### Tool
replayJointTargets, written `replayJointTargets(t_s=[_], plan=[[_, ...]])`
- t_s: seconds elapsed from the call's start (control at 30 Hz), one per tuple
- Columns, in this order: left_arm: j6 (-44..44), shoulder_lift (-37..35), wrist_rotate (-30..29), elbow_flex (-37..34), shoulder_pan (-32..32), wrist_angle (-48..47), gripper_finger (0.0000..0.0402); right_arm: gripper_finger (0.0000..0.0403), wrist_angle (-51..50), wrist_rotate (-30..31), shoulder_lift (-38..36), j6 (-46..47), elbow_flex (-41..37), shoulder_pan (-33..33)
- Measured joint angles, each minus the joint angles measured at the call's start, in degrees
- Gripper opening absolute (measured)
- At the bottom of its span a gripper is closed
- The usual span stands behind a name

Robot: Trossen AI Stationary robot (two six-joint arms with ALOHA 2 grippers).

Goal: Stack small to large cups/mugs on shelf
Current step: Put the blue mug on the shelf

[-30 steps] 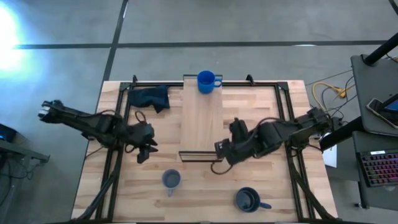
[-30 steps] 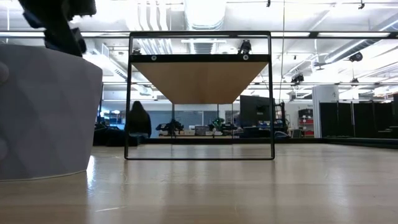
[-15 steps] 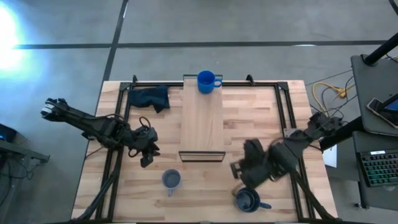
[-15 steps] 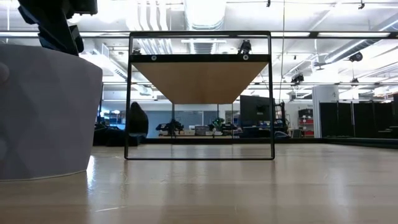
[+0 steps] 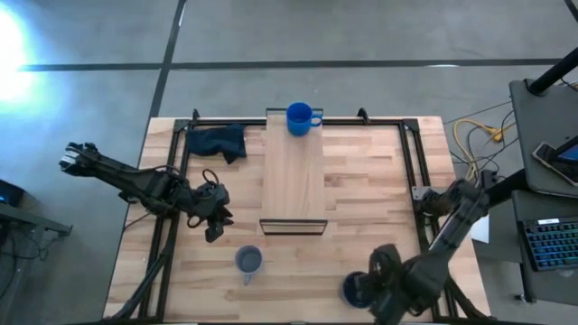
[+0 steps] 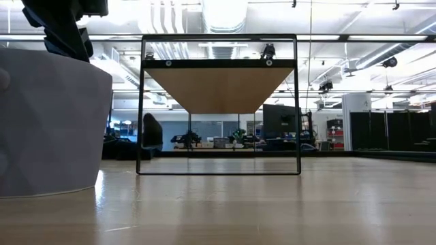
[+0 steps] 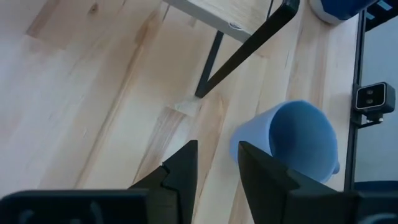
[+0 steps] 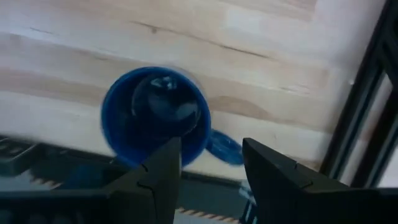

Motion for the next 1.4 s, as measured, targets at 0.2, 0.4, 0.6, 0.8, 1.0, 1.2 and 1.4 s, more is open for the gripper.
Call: replayJointTargets(t_s=[0.2, 0.4, 0.6, 0.8, 1.0, 1.2, 1.4], plan=[[-1.1, 0.0, 0.0, 0.0, 0.0, 0.1, 0.01, 0.0164, 4.9, -0.8, 2.6, -1.3, -3.0, 0.0], [-2.4, 0.0, 0.0, 0.0, 0.0, 0.4, 0.01, 0.0164, 11.7, -0.6, 3.2, -1.5, -7.6, -0.1], [-2.5, 0.0, 0.0, 0.0, 0.0, 0.5, 0.01, 0.0164, 14.8, -1.6, 3.2, -1.1, -14.0, -0.1], [-4.0, 0.0, 0.0, 0.0, 0.0, 0.5, 0.01, 0.0164, 16.2, -2.1, 3.2, -3.3, -15.4, -0.2], [-4.1, 0.0, -0.1, 0.0, 0.0, 0.5, 0.01, 0.0164, 22.3, -2.2, 3.2, -4.1, -19.0, -0.1], [-4.1, 0.0, -0.3, 0.0, 0.0, 0.5, 0.01, 0.0155, 24.6, -2.4, 3.2, -4.5, -21.3, -0.1], [-4.4, 0.0, -0.4, 0.0, 0.0, 0.5, 0.01, 0.0134, 24.9, -2.3, 3.1, -4.6, -22.0, -0.1]])
